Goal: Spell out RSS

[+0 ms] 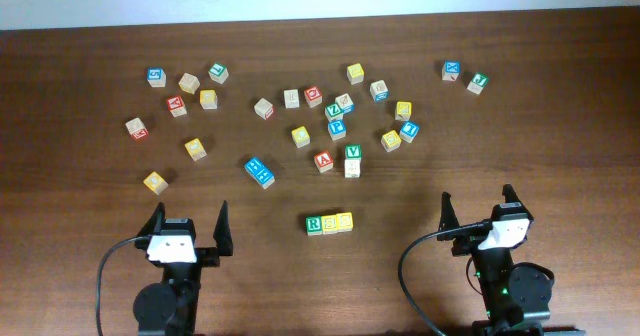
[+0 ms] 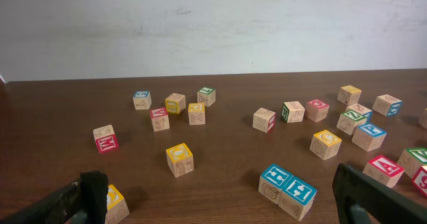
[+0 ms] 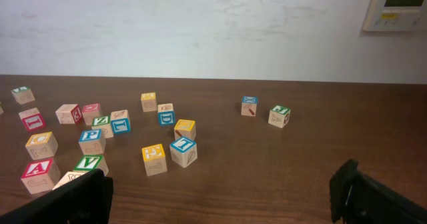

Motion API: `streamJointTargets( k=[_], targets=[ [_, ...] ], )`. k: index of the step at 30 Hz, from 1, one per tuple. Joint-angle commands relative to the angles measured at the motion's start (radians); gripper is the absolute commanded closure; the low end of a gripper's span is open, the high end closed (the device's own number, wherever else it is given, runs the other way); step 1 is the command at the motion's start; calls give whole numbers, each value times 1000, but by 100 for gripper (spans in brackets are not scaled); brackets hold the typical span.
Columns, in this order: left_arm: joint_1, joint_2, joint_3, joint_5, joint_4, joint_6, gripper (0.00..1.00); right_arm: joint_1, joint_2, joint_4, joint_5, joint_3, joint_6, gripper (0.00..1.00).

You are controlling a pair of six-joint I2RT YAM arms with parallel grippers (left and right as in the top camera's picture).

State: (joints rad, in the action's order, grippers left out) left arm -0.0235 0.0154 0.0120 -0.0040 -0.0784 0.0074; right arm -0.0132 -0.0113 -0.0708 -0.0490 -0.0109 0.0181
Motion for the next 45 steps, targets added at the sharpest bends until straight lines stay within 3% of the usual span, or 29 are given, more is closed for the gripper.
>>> streamJointTargets(
  k=[1,24,33,45],
  targets=[
    [5,-11,-3,7,-6,16,1,8,8,-5,1,5,-2,2],
    [5,-11,-3,6,-7,37,1,8,8,-5,1,5,-2,2],
    [25,-11,-3,-19,-8,-90,1,8,8,-5,1,5,-2,2],
    [25,-11,-3,-11,-5,-89,1,8,8,-5,2,5,-2,2]
  ],
)
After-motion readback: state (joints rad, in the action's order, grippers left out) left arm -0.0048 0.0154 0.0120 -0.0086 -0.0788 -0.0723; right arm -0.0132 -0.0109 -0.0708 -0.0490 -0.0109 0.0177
